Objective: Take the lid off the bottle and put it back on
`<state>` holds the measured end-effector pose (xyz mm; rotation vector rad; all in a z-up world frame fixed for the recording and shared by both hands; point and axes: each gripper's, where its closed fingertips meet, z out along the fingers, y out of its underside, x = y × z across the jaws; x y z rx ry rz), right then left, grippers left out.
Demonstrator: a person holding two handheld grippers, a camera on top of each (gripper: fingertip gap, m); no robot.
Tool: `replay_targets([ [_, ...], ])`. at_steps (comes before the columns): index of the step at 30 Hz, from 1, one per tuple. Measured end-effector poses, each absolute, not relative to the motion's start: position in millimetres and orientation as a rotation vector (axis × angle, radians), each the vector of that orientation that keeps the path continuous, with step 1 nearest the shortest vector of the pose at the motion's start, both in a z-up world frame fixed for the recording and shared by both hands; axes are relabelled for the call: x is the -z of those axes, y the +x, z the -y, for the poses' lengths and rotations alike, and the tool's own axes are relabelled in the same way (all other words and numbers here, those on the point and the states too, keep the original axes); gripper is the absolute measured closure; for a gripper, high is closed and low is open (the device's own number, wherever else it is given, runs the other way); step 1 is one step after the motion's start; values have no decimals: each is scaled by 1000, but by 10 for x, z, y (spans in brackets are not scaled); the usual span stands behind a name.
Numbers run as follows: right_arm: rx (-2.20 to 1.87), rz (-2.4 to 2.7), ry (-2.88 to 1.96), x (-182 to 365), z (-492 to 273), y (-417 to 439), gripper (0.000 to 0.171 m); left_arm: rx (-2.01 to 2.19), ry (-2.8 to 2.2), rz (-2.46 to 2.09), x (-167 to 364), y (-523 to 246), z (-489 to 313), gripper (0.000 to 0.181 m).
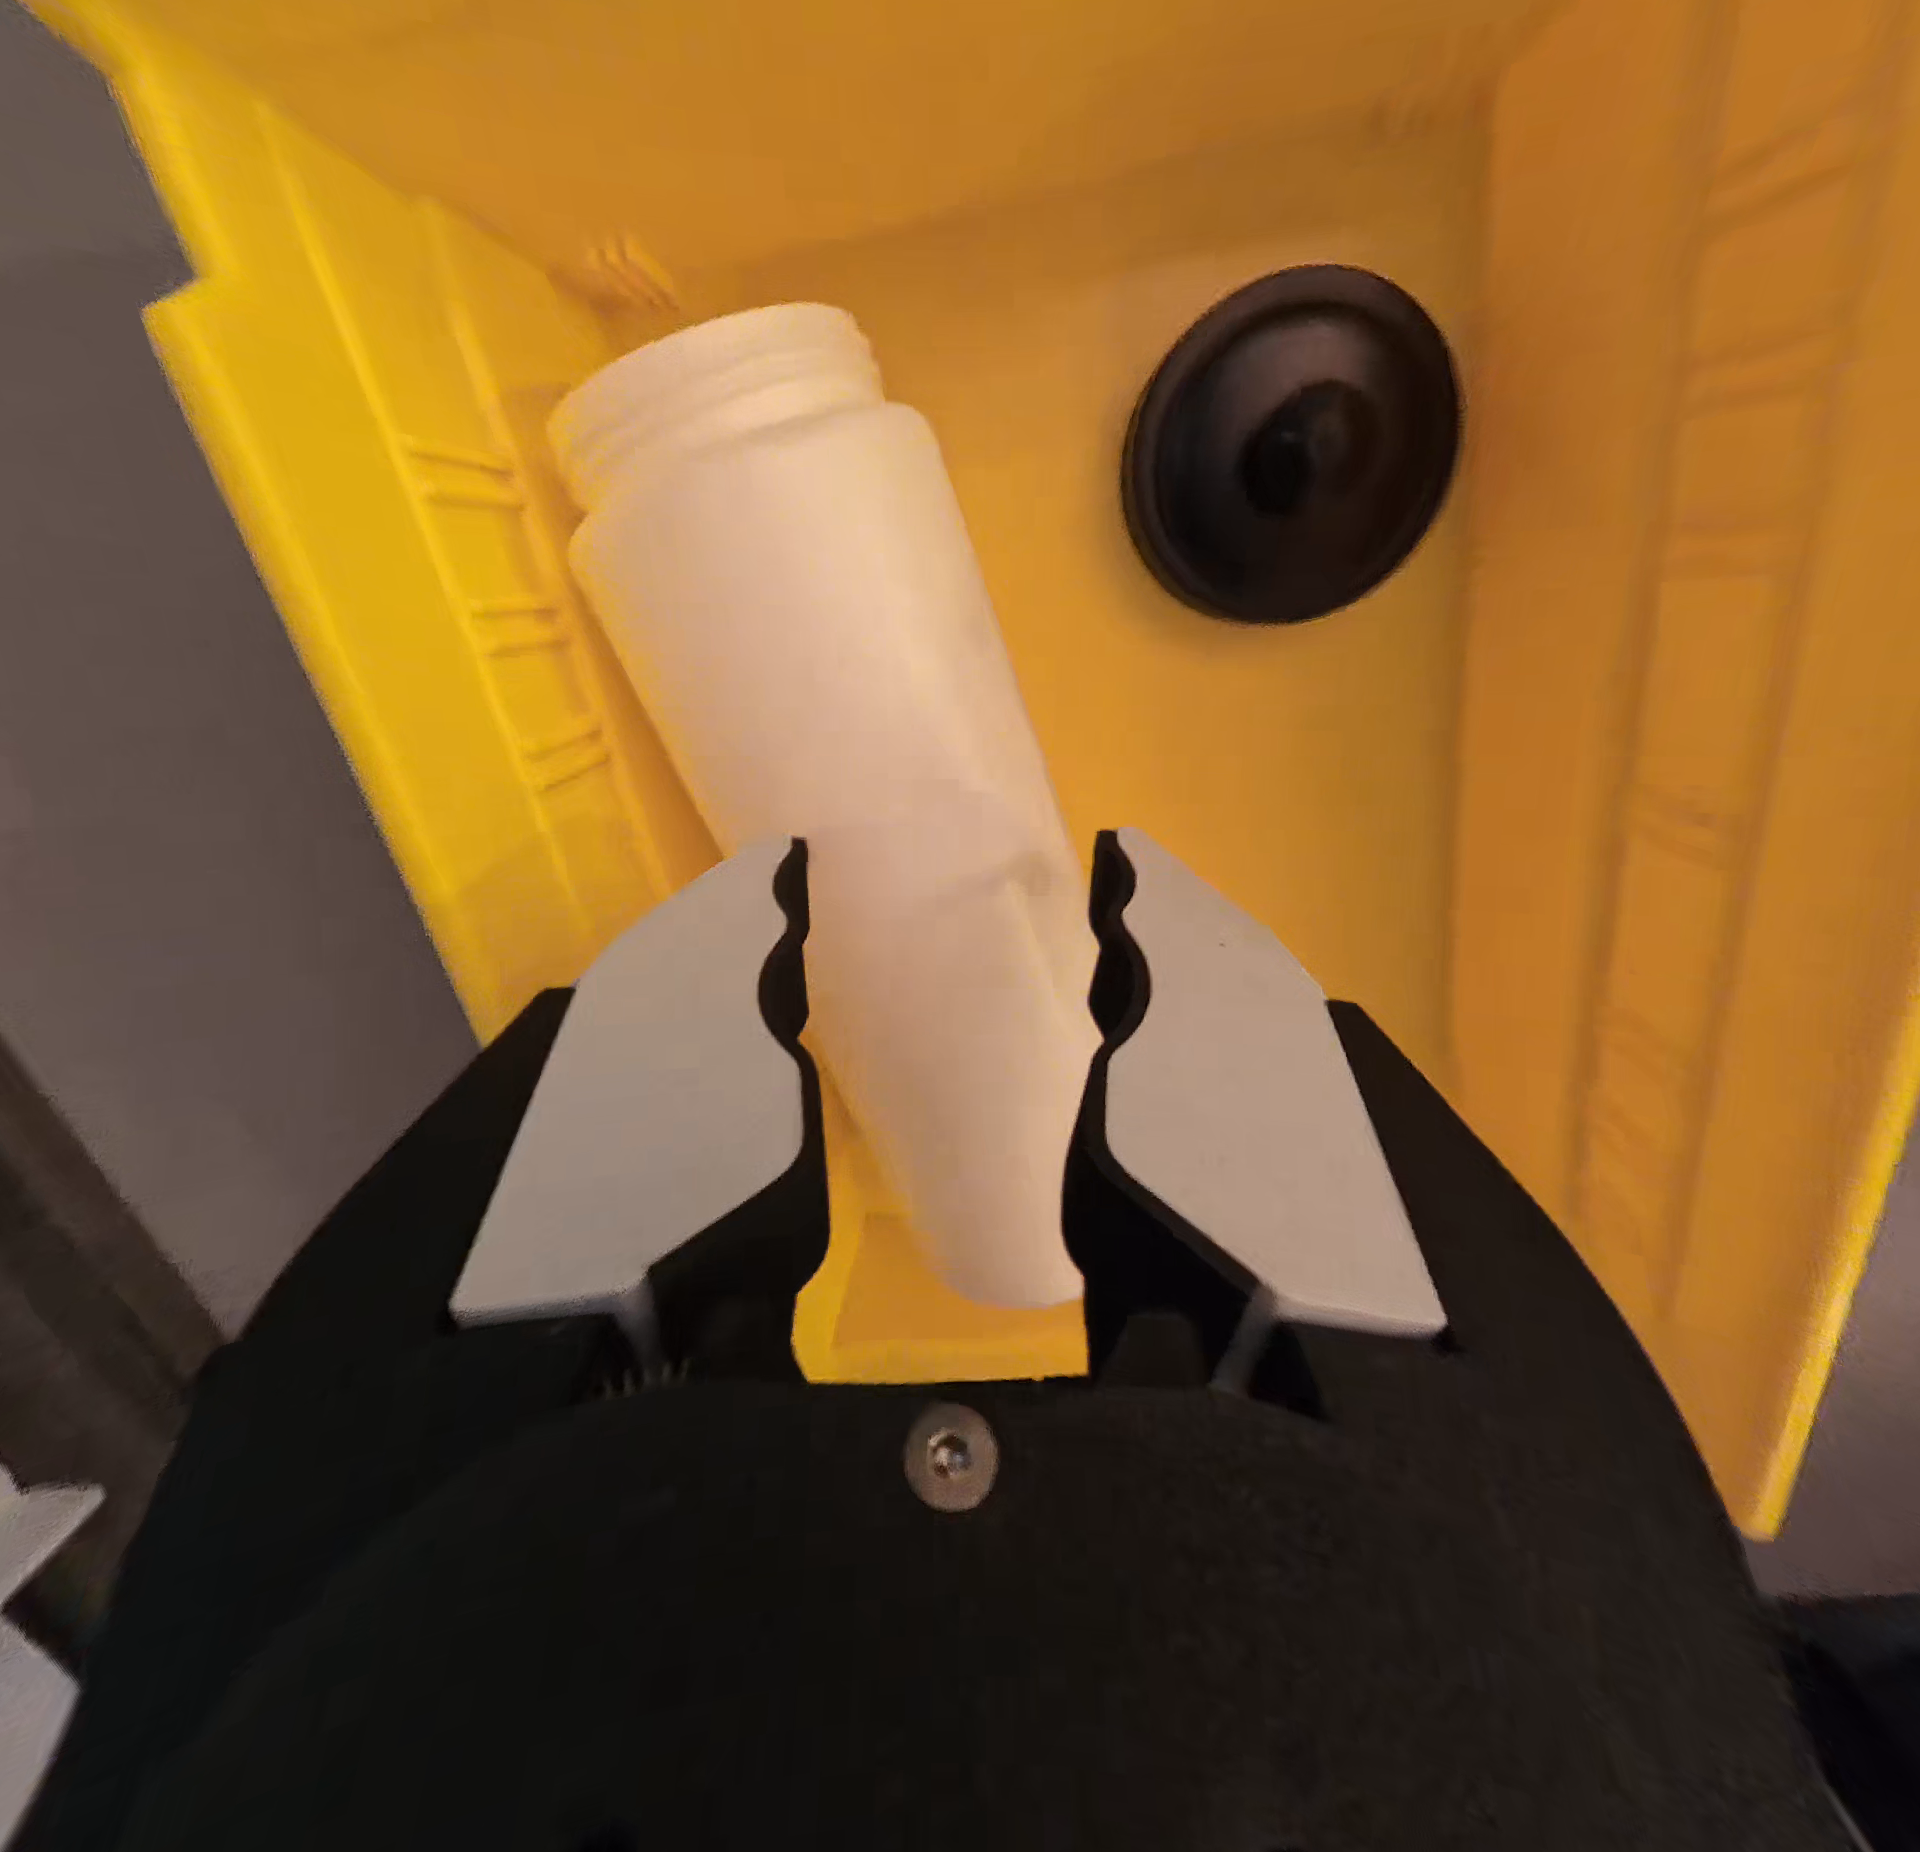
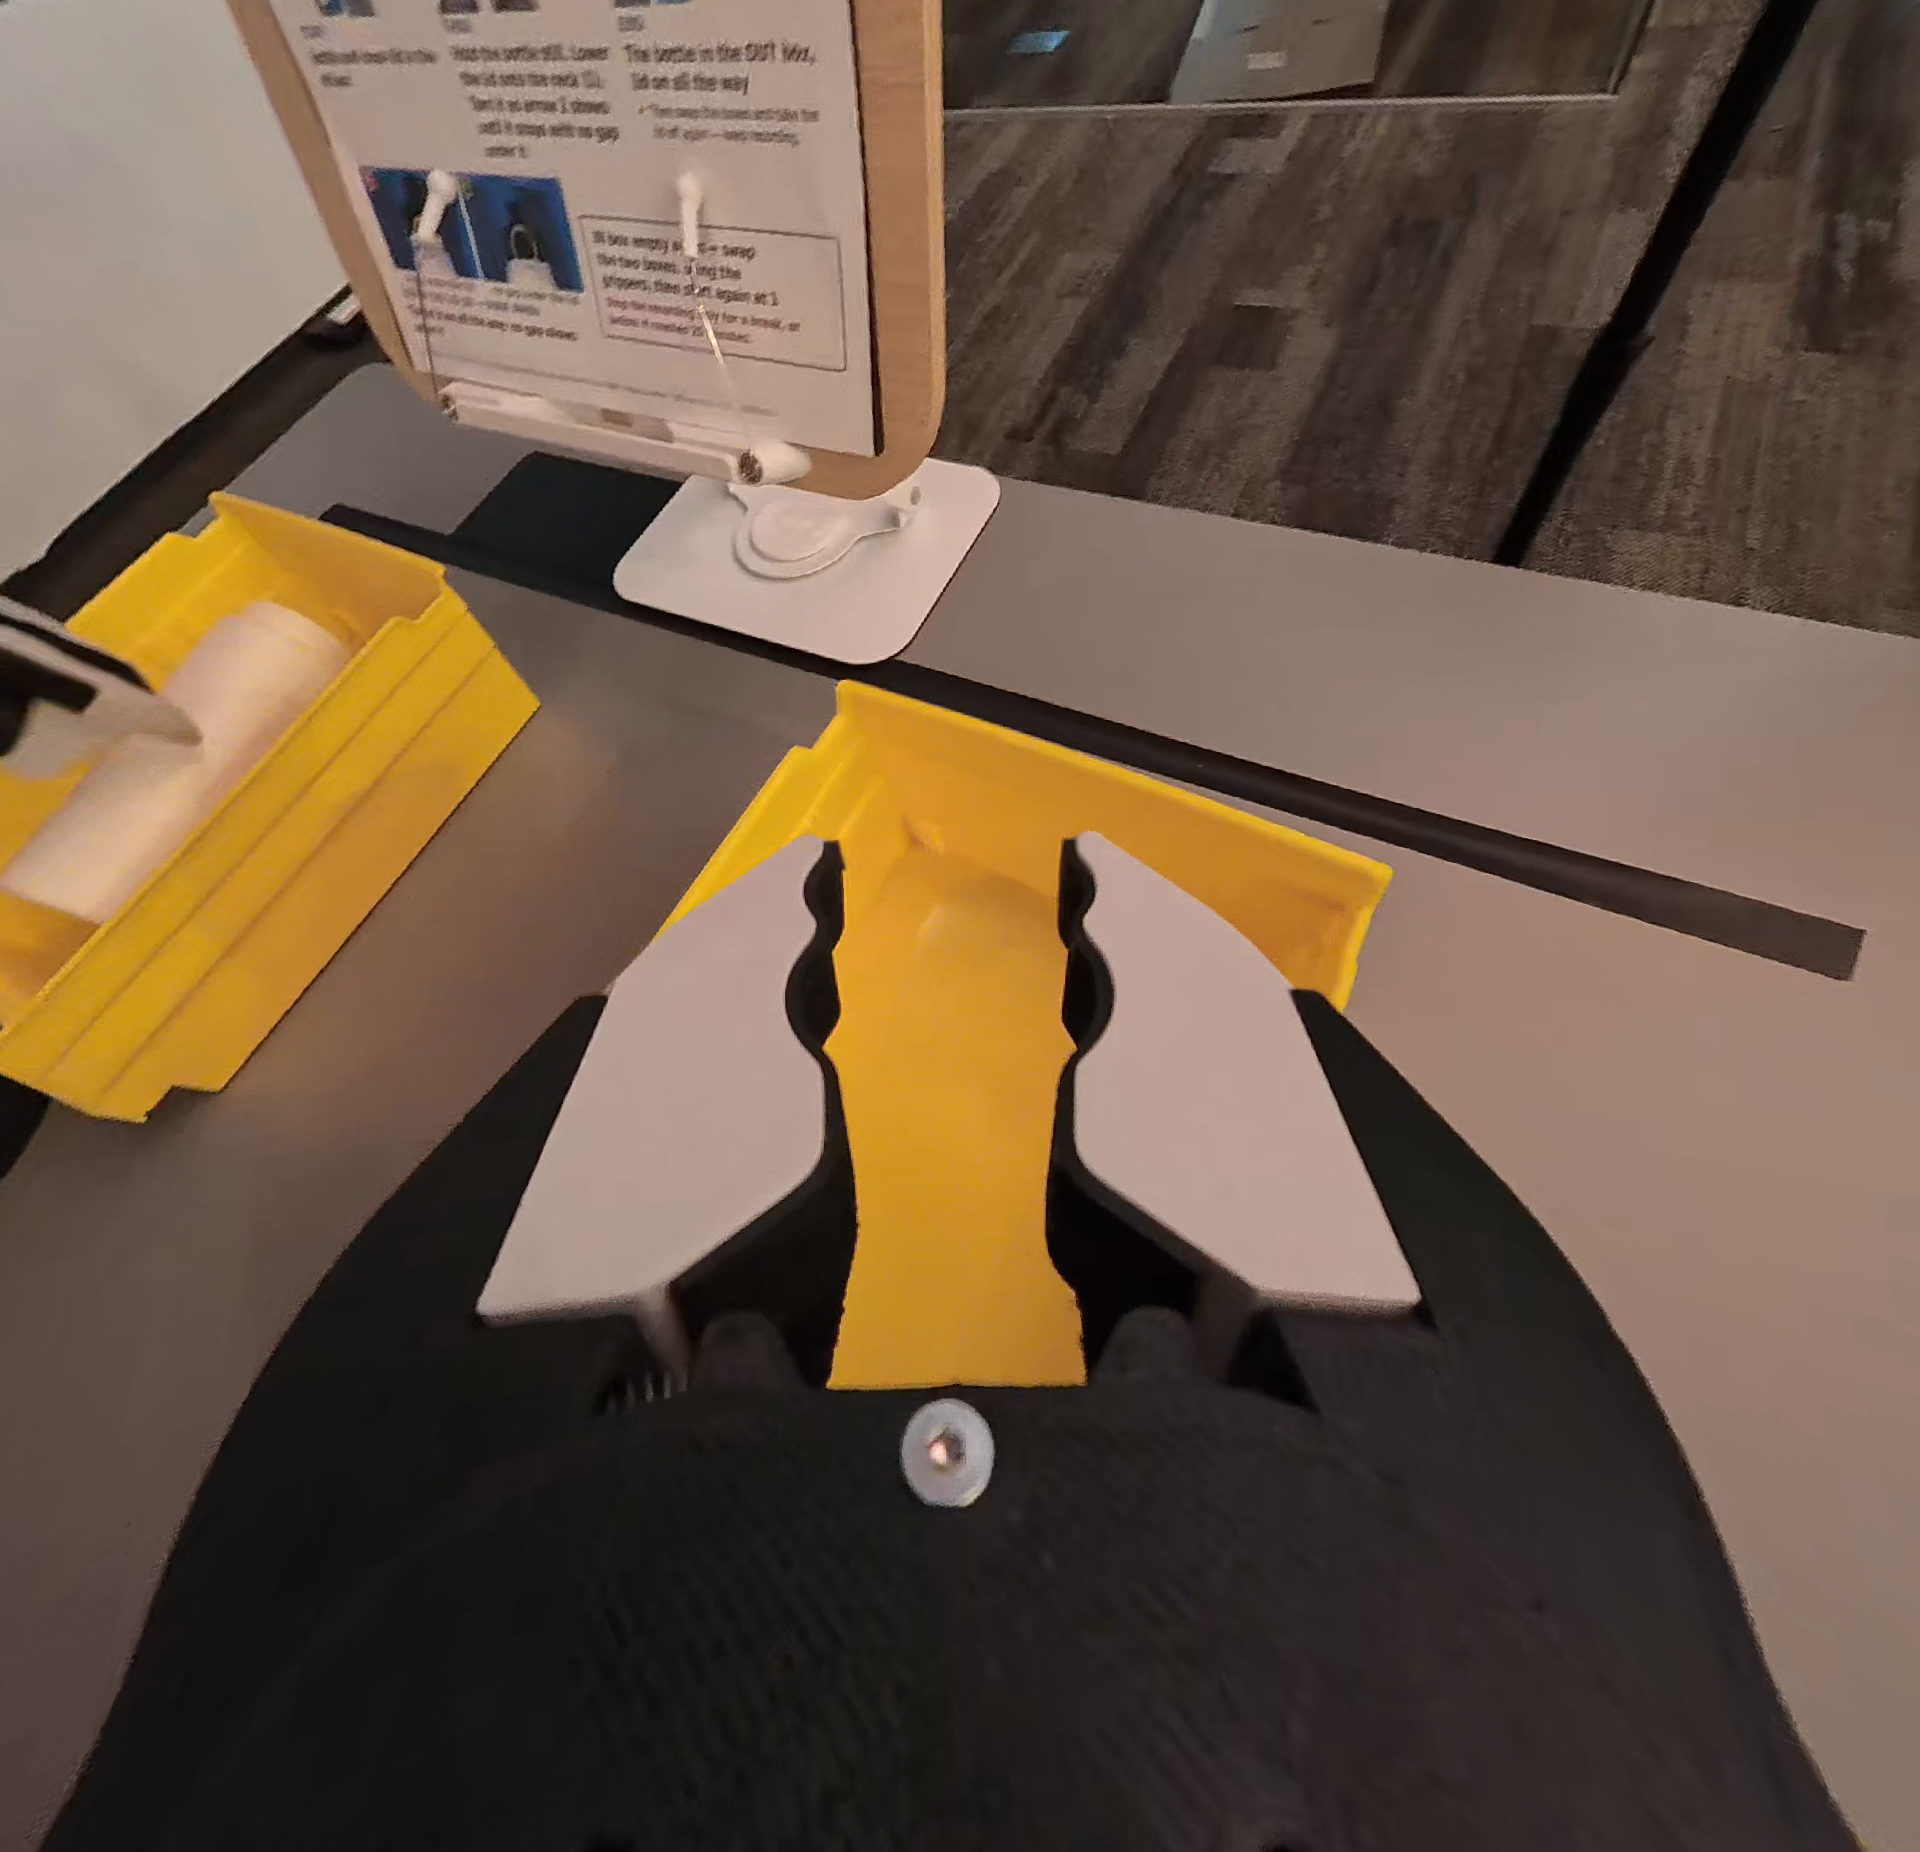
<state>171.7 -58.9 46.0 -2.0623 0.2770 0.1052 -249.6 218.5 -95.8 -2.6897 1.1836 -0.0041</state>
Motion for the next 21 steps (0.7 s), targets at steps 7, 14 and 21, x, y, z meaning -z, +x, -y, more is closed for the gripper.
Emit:
replay_targets([
  [7, -219, -215, -2084, -380, 586, 1604, 131, -211, -2704, -1160, 1128, -2633, -2342, 115],
  [14, -257, -182, -2063, -437, 598, 1529, 131, -168, -2704, -1250, 1289, -2568, -2232, 108],
  [21, -270, -166, -2080, -407, 595, 1484, 132, 58, -2849, -1288, 1472, -2489, -1972, 96],
])
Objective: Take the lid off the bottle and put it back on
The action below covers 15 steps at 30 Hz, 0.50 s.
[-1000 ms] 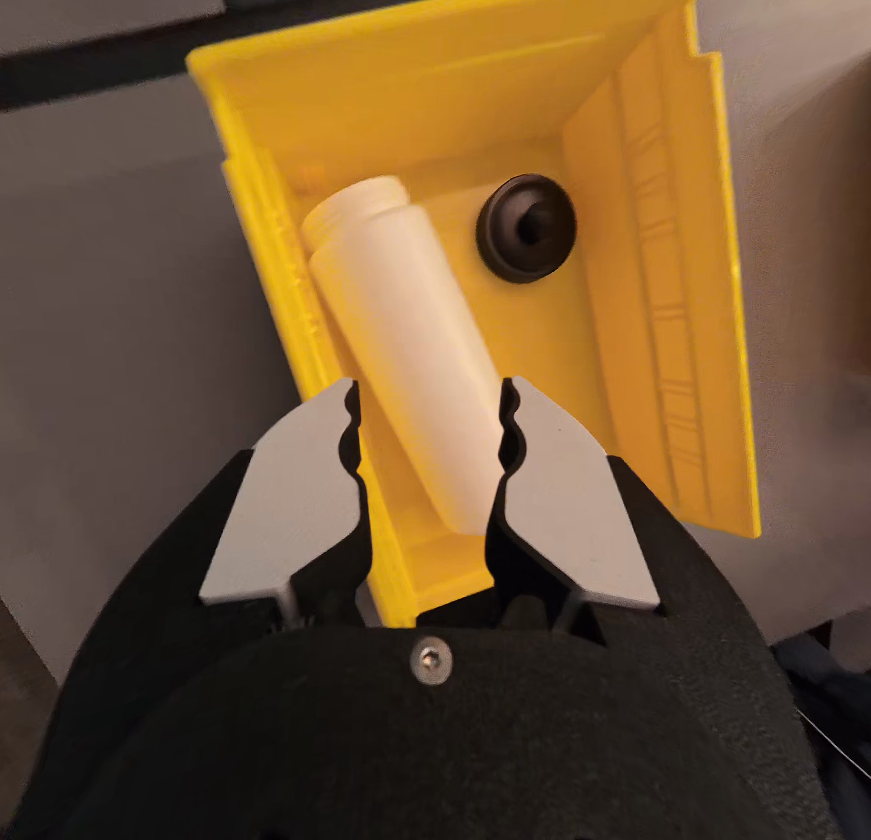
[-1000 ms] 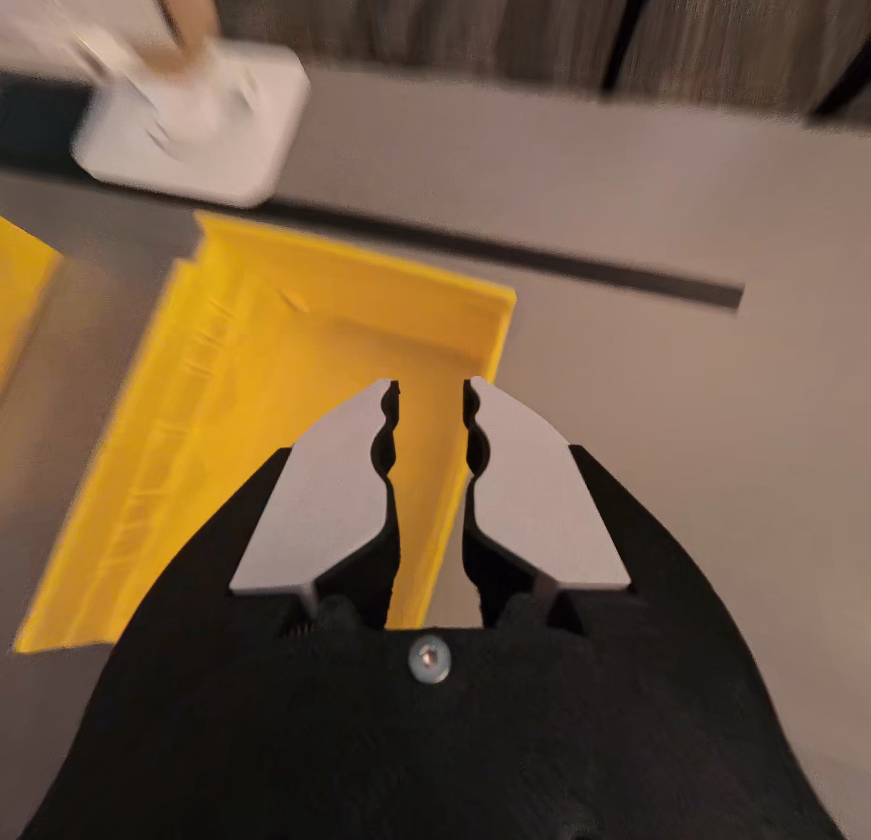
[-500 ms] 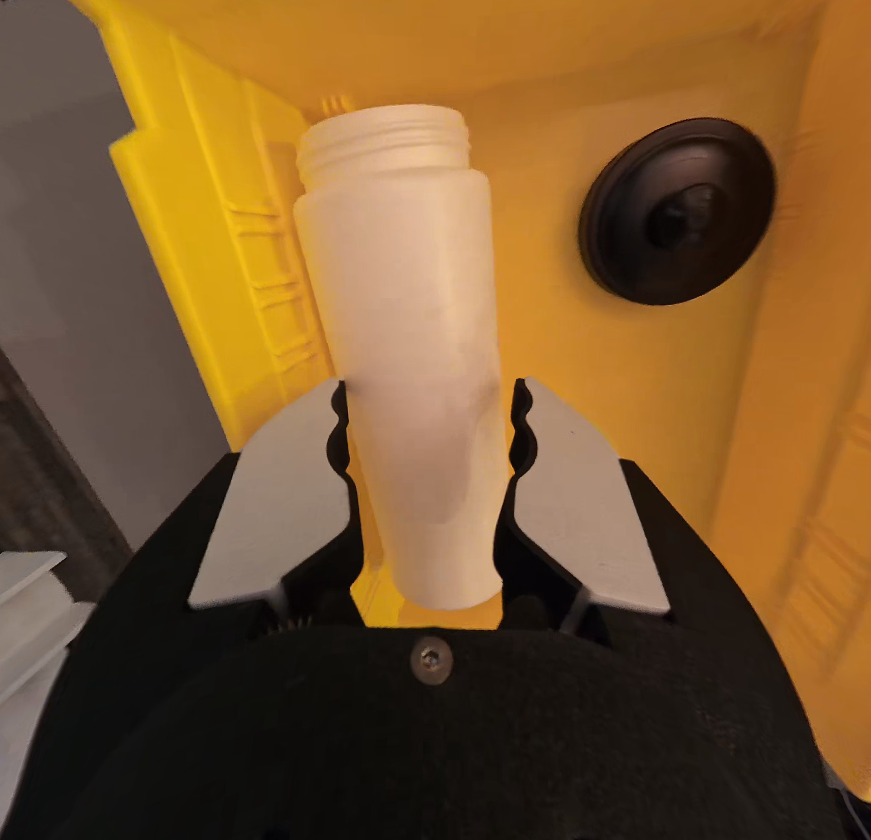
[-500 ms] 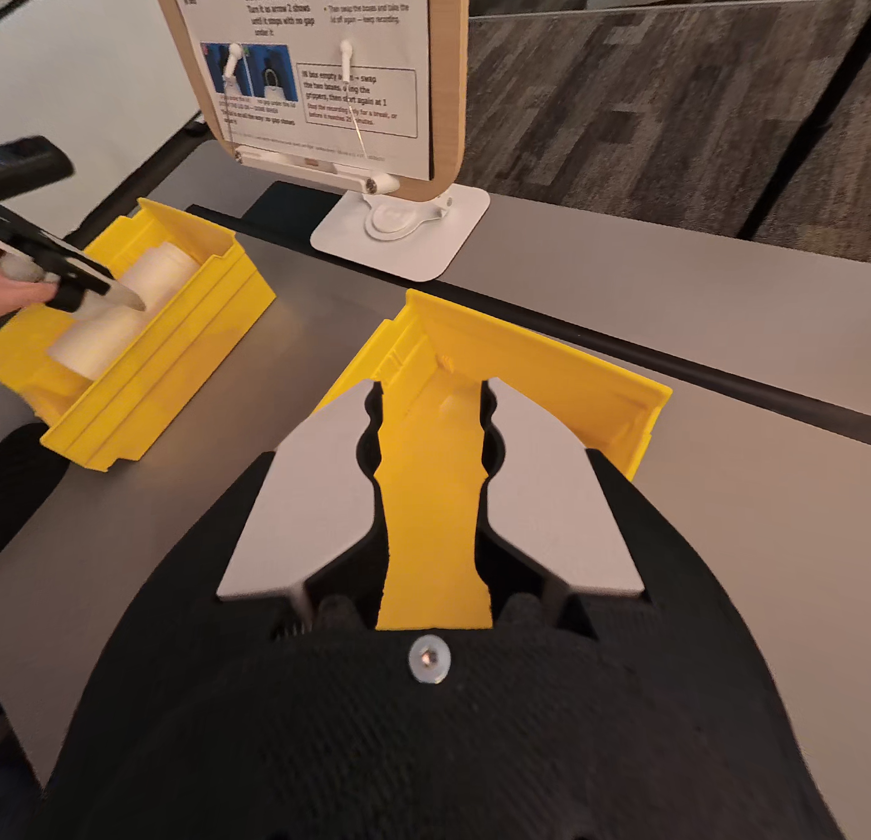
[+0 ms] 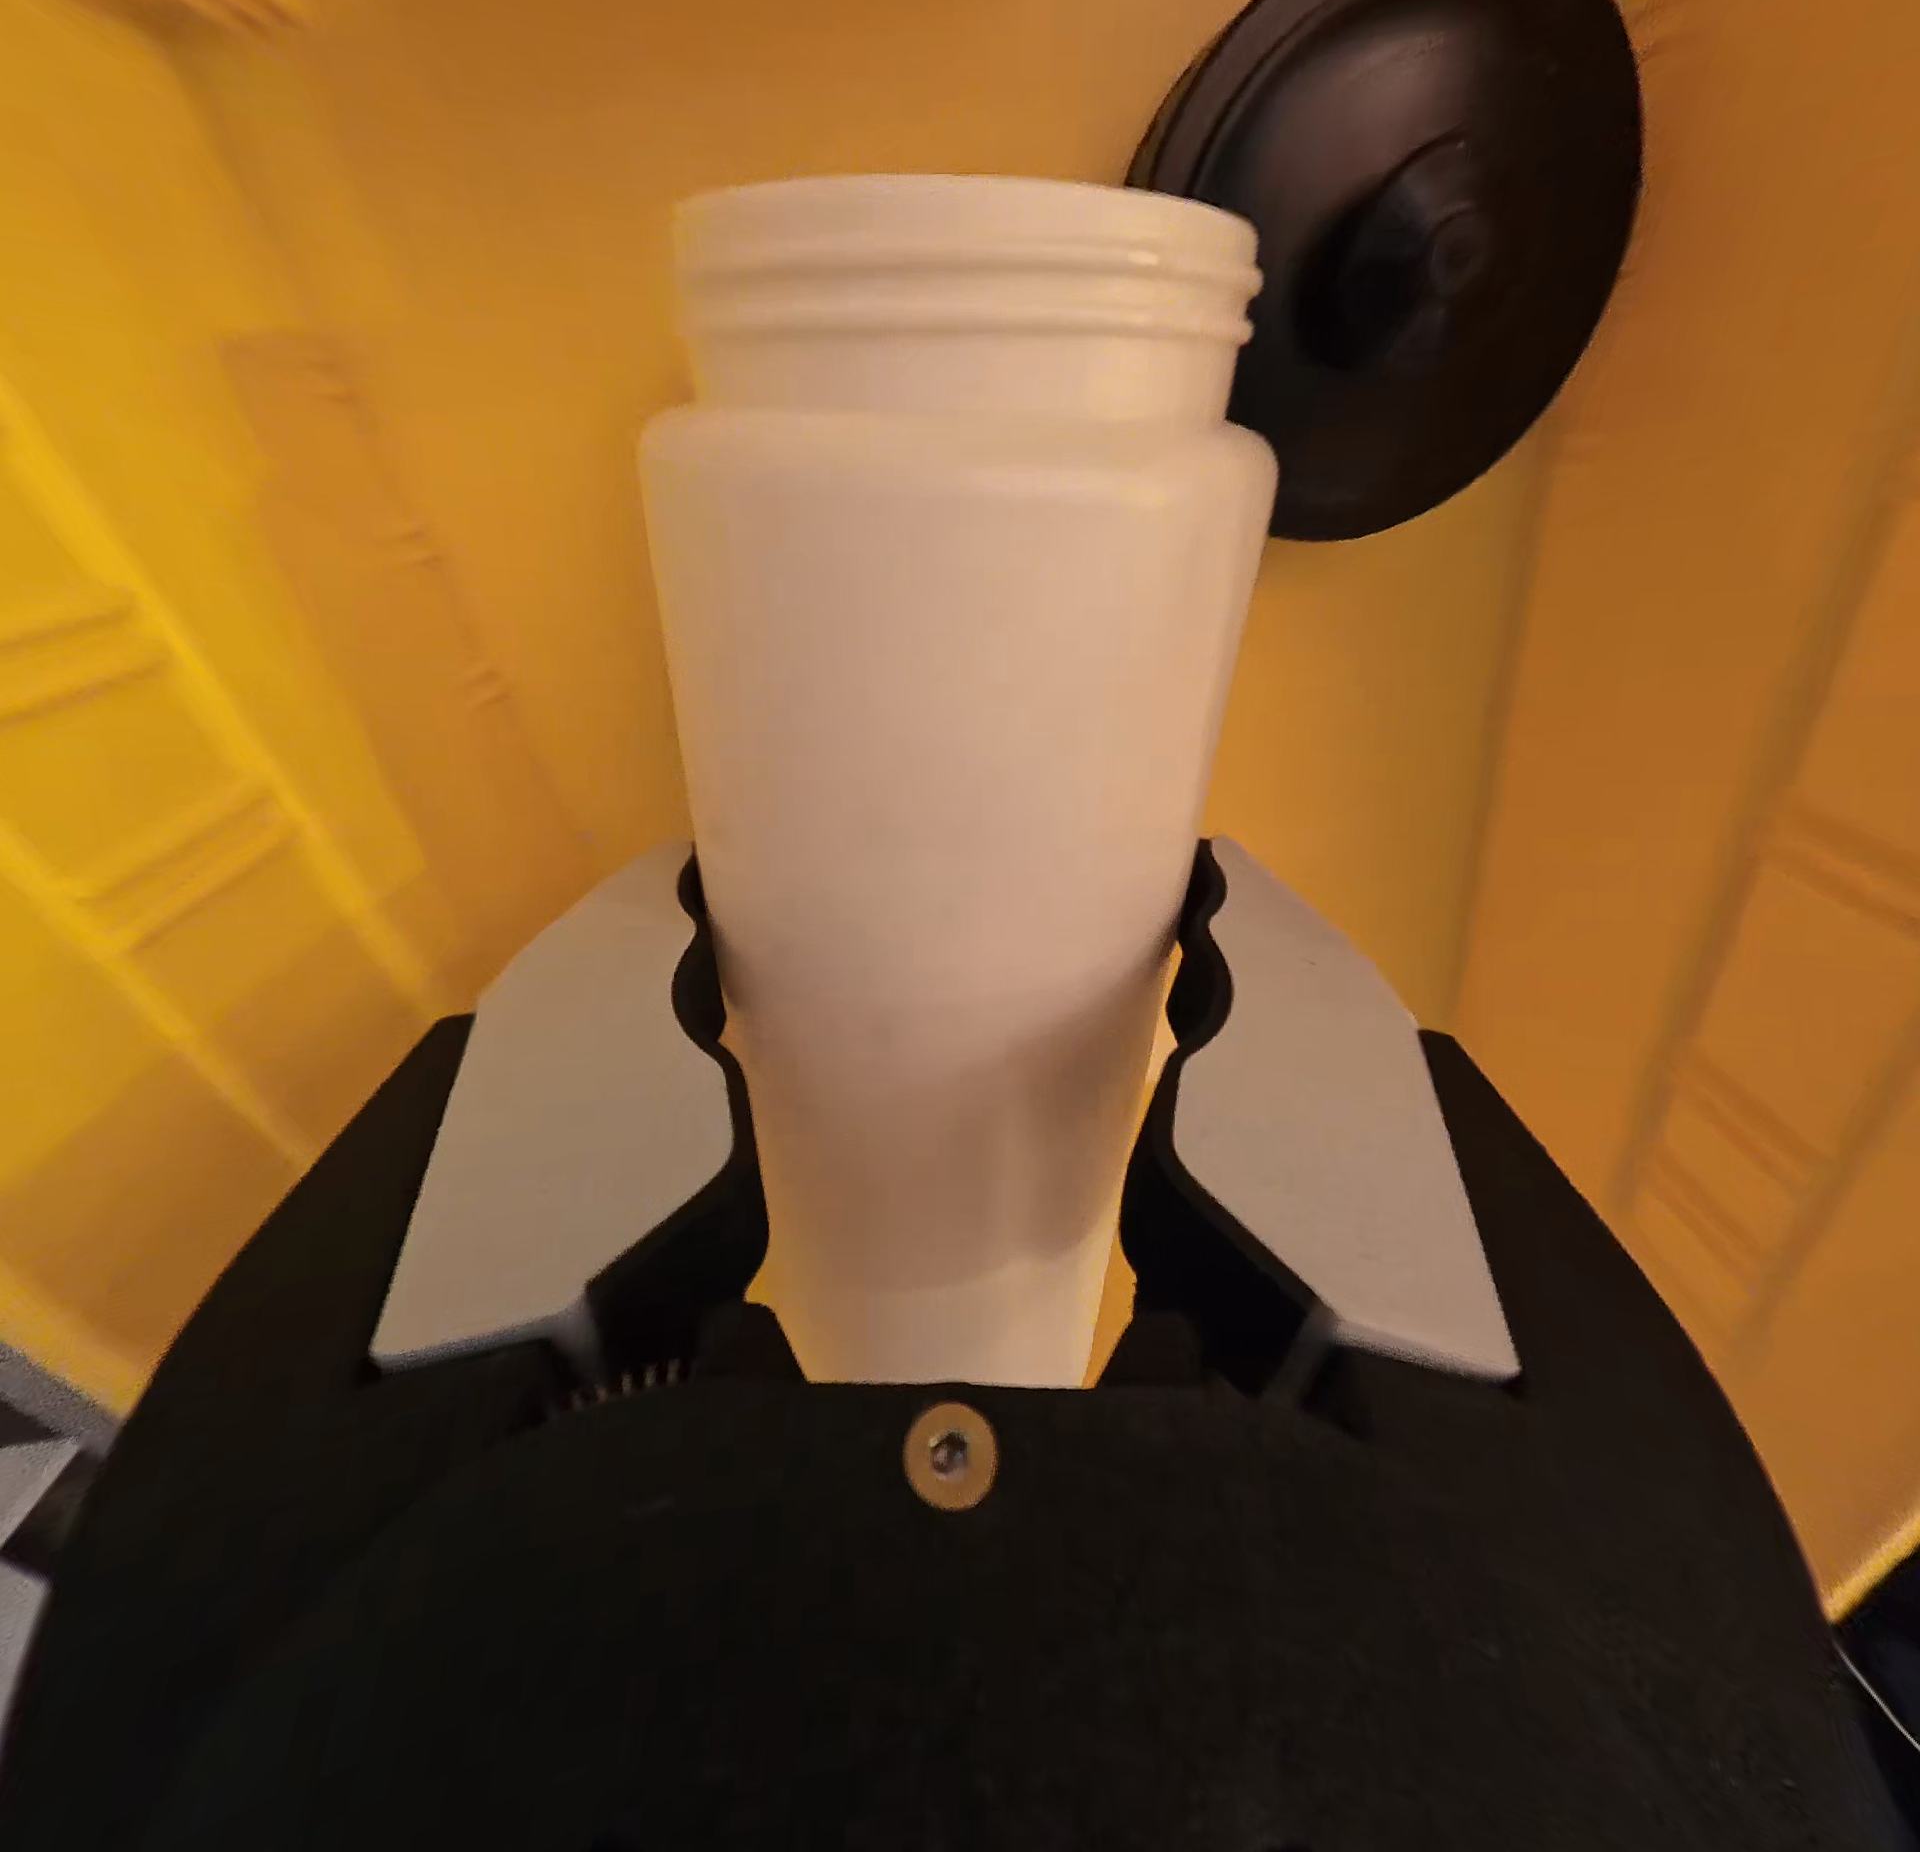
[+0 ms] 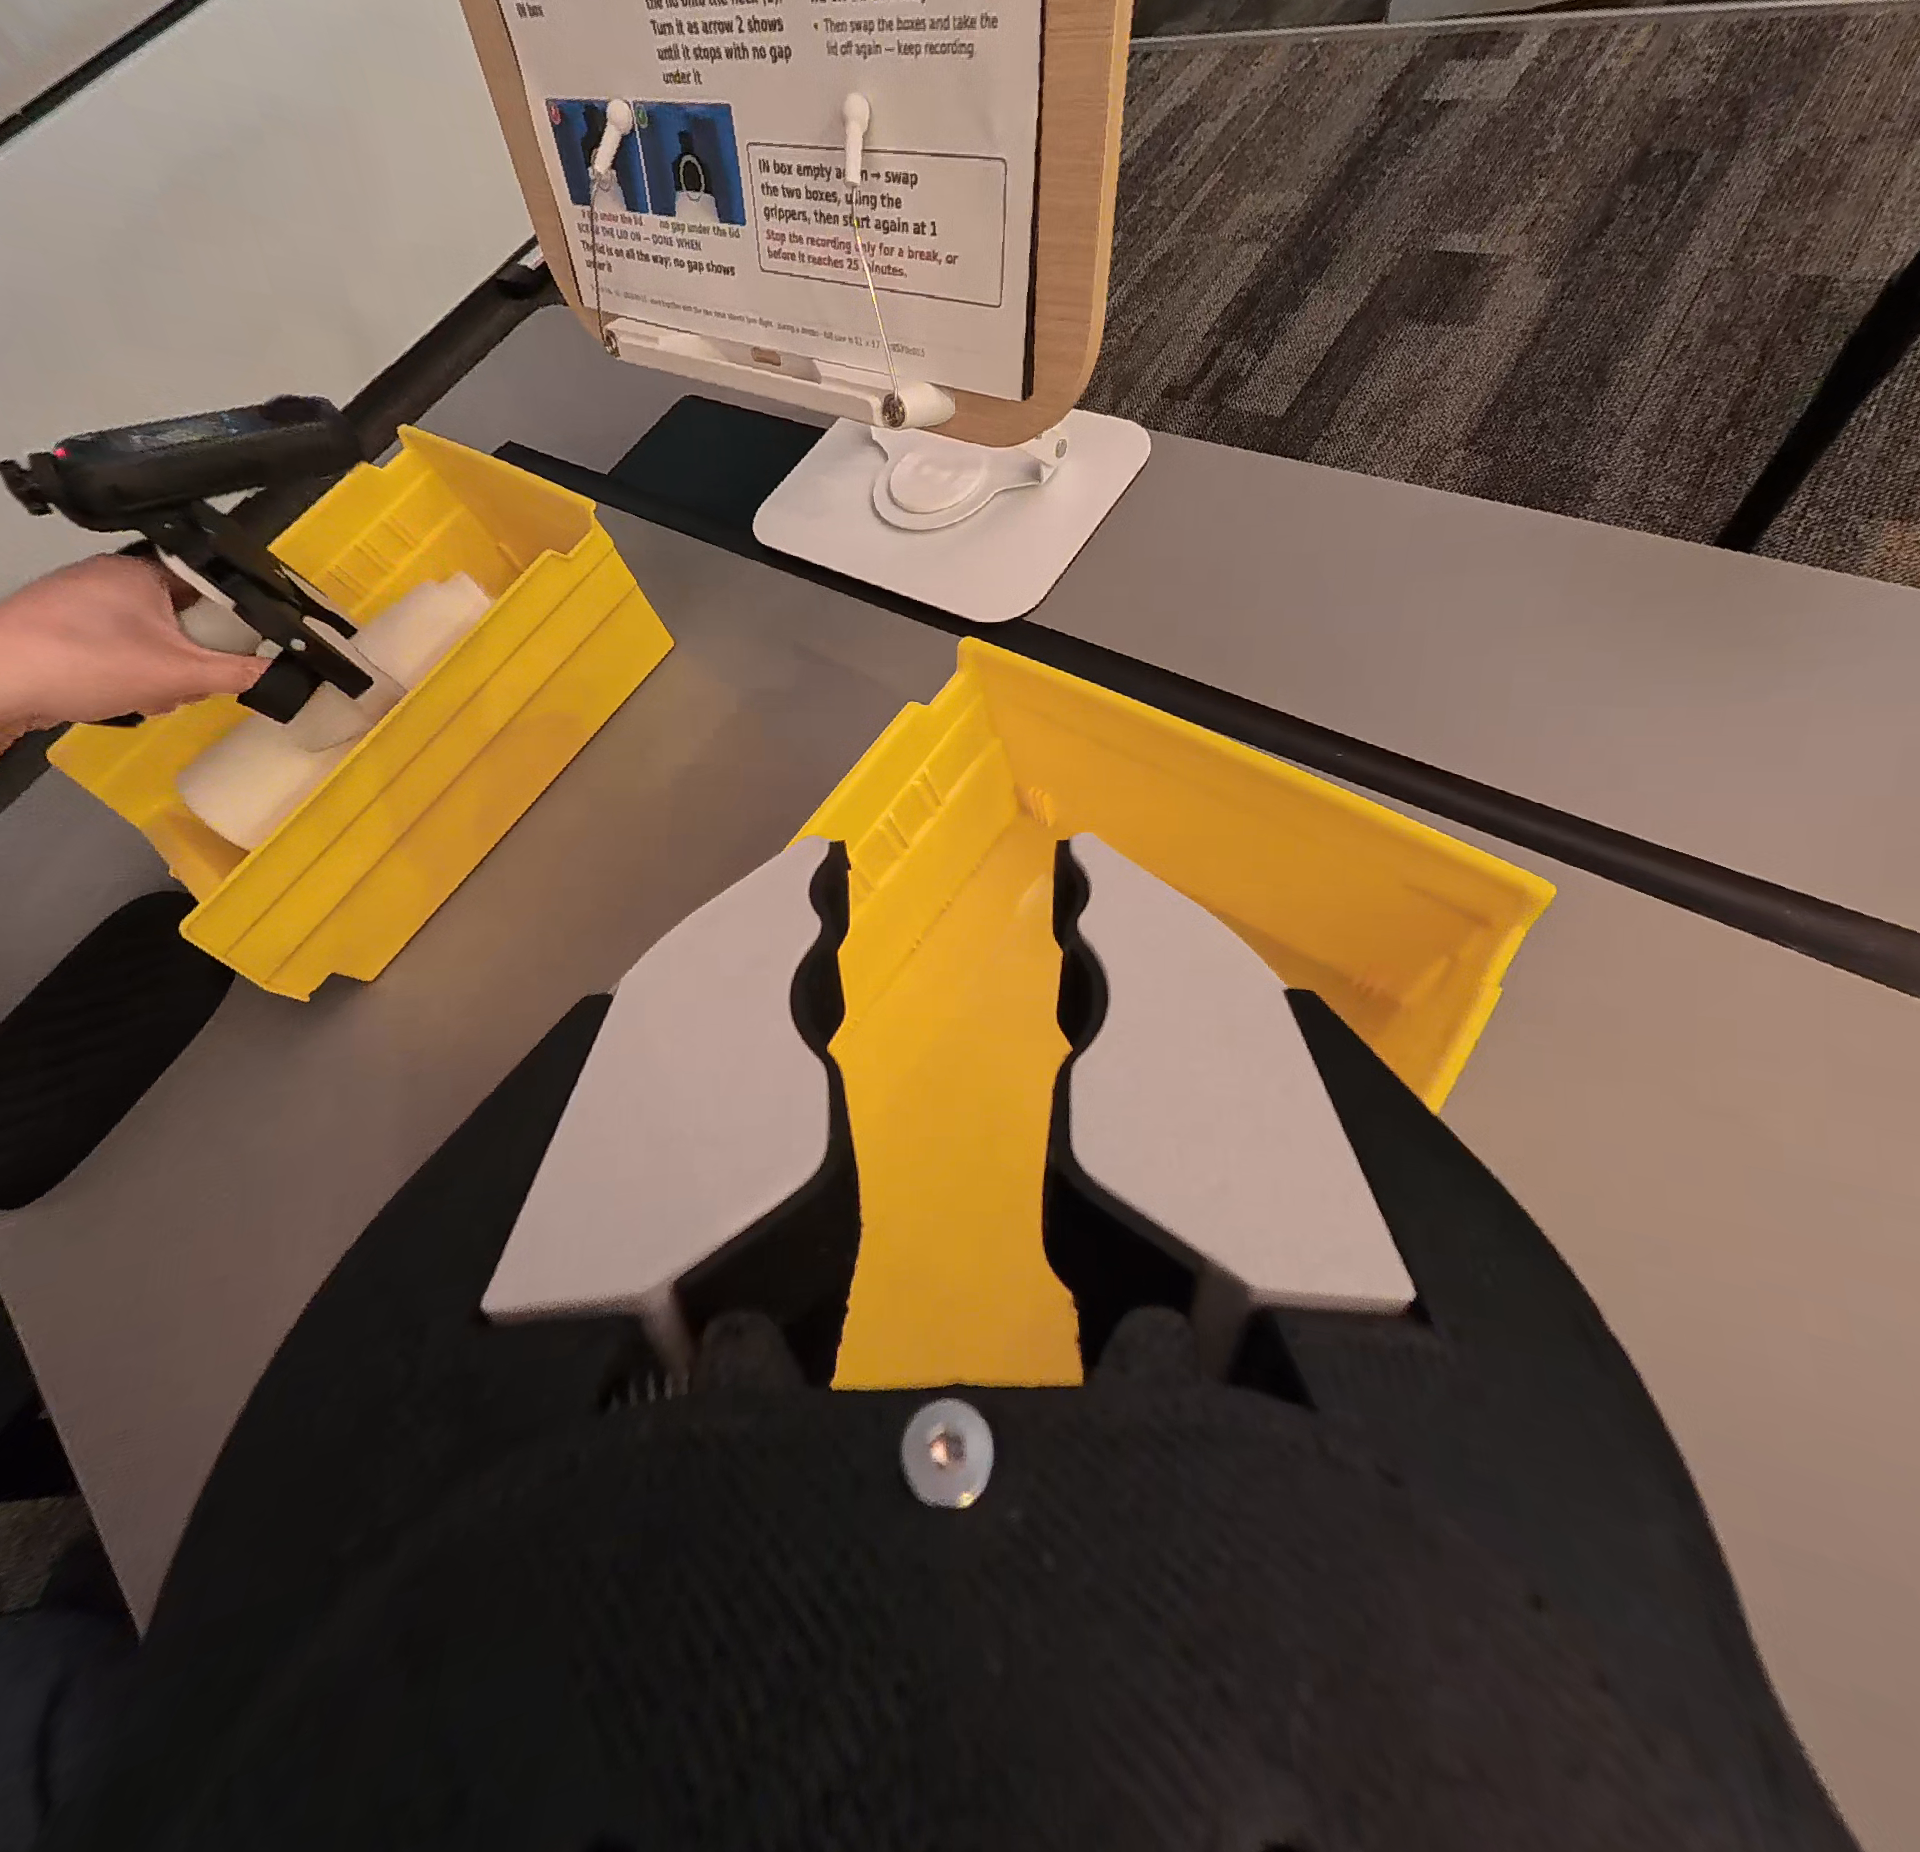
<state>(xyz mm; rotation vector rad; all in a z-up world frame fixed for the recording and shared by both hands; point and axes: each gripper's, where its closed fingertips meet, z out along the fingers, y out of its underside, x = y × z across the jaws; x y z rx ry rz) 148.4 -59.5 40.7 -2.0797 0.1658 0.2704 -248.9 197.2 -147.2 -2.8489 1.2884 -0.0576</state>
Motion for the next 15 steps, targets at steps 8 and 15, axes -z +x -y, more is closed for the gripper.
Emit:
replay_targets([
  [8, -274, -130, -2083, -393, 537, 1420, 135, 201, -2630, -1352, 1311, -2396, -1977, 97],
  [15, -256, -81, -2017, -501, 473, 1358, 136, 289, -2348, -1328, 836, -2338, -2006, 97],
])
